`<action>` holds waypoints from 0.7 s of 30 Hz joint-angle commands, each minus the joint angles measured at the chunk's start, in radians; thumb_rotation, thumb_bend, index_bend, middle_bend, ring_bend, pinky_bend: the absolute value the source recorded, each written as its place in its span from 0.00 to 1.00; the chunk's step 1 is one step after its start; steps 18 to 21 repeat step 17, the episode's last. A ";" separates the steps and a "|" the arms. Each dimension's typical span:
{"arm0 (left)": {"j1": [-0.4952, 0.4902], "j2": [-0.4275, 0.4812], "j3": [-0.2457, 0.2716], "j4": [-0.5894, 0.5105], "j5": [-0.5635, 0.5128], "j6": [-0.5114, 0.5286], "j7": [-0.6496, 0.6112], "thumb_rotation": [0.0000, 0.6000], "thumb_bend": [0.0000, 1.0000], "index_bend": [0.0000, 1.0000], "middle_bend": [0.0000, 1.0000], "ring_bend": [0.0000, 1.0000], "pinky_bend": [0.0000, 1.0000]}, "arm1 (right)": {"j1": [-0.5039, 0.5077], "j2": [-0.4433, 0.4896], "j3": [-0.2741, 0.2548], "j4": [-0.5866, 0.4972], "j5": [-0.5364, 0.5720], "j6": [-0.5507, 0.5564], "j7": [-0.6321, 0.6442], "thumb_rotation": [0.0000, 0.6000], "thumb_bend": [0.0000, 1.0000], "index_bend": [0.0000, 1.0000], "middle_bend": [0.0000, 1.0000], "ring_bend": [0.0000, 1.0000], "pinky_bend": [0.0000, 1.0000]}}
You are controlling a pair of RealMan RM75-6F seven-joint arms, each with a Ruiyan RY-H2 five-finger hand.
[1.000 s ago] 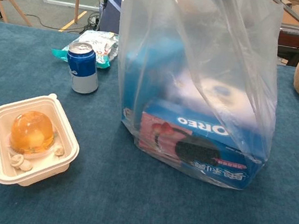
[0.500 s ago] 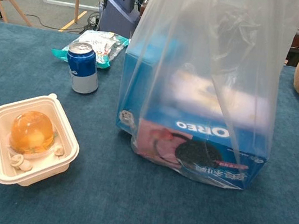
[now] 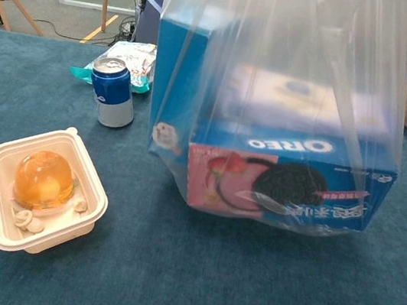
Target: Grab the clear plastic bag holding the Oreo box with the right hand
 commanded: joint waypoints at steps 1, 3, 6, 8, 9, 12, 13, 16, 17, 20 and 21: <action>0.000 0.000 0.000 0.001 -0.001 0.000 -0.001 1.00 0.45 0.00 0.00 0.00 0.00 | 0.006 0.014 0.021 -0.006 0.012 0.000 0.009 1.00 0.50 0.91 0.95 0.98 0.98; 0.000 -0.001 -0.001 0.003 -0.002 0.000 -0.001 1.00 0.45 0.00 0.00 0.00 0.00 | 0.012 0.025 0.045 -0.007 0.023 0.002 0.021 1.00 0.50 0.91 0.95 0.98 0.98; -0.002 -0.004 -0.003 0.006 -0.005 -0.003 -0.001 1.00 0.45 0.00 0.00 0.00 0.00 | 0.029 0.046 0.081 -0.007 0.040 -0.018 0.030 1.00 0.50 0.91 0.95 0.98 0.98; -0.002 -0.005 -0.003 0.008 -0.006 -0.004 -0.001 1.00 0.45 0.00 0.00 0.00 0.00 | 0.033 0.055 0.095 -0.010 0.046 -0.031 0.034 1.00 0.50 0.91 0.95 0.98 0.98; -0.002 -0.006 -0.003 0.008 -0.007 -0.004 -0.002 1.00 0.46 0.00 0.00 0.00 0.00 | 0.033 0.057 0.100 -0.012 0.048 -0.036 0.033 1.00 0.50 0.91 0.95 0.98 0.98; -0.002 -0.006 -0.004 0.009 -0.007 -0.004 -0.003 1.00 0.45 0.00 0.00 0.00 0.00 | 0.031 0.061 0.113 -0.016 0.057 -0.048 0.031 1.00 0.50 0.91 0.95 0.98 0.98; -0.002 -0.006 -0.004 0.009 -0.006 -0.004 -0.003 1.00 0.45 0.00 0.00 0.00 0.00 | 0.030 0.061 0.117 -0.016 0.060 -0.052 0.031 1.00 0.50 0.91 0.95 0.98 0.98; -0.004 -0.006 -0.004 0.009 -0.006 -0.006 -0.003 1.00 0.45 0.00 0.00 0.00 0.00 | 0.027 0.058 0.125 -0.018 0.065 -0.061 0.030 1.00 0.50 0.91 0.95 0.98 0.98; -0.004 -0.005 -0.004 0.009 -0.006 -0.006 -0.003 1.00 0.45 0.00 0.00 0.00 0.00 | 0.026 0.056 0.127 -0.018 0.064 -0.066 0.029 1.00 0.50 0.91 0.95 0.98 0.98; -0.004 -0.005 -0.004 0.009 -0.006 -0.006 -0.003 1.00 0.45 0.00 0.00 0.00 0.00 | 0.026 0.056 0.127 -0.018 0.064 -0.066 0.029 1.00 0.50 0.91 0.95 0.98 0.98; -0.004 -0.005 -0.004 0.009 -0.006 -0.006 -0.003 1.00 0.45 0.00 0.00 0.00 0.00 | 0.026 0.056 0.127 -0.018 0.064 -0.066 0.029 1.00 0.50 0.91 0.95 0.98 0.98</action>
